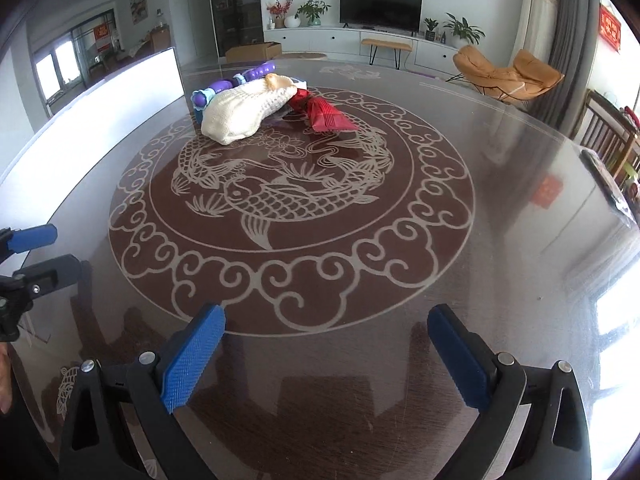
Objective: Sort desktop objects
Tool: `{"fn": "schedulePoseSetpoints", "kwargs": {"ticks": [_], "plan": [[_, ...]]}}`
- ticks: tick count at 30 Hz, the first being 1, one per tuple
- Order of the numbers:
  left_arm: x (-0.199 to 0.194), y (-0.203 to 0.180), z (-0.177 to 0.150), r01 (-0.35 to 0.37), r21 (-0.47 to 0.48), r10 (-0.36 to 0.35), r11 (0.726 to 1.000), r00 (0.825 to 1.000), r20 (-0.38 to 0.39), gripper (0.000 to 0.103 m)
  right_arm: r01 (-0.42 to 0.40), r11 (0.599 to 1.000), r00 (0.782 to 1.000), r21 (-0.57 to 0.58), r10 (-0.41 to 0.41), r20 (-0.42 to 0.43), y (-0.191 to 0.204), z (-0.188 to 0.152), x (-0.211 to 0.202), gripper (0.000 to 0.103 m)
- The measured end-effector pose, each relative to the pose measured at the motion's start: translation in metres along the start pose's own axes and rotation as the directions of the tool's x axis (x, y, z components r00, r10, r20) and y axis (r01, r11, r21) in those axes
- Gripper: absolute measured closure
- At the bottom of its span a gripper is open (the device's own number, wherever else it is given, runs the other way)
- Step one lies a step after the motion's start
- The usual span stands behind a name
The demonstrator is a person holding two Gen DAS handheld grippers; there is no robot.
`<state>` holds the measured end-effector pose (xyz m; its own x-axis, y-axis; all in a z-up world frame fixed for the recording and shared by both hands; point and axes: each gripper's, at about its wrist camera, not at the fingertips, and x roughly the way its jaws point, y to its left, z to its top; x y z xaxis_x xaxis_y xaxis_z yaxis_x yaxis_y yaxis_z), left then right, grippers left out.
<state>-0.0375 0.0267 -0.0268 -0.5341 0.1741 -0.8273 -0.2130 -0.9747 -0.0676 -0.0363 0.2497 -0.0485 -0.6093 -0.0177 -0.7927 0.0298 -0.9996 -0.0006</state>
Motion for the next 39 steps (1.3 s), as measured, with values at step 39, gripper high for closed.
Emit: {"fn": "schedulePoseSetpoints", "kwargs": {"ticks": [39], "plan": [[0.020, 0.009, -0.006, -0.081, 0.006, 0.080, 0.997, 0.996, 0.031, 0.000, 0.025, 1.000, 0.999, 0.017, -0.024, -0.035, 0.003, -0.001, 0.008, 0.000]]}}
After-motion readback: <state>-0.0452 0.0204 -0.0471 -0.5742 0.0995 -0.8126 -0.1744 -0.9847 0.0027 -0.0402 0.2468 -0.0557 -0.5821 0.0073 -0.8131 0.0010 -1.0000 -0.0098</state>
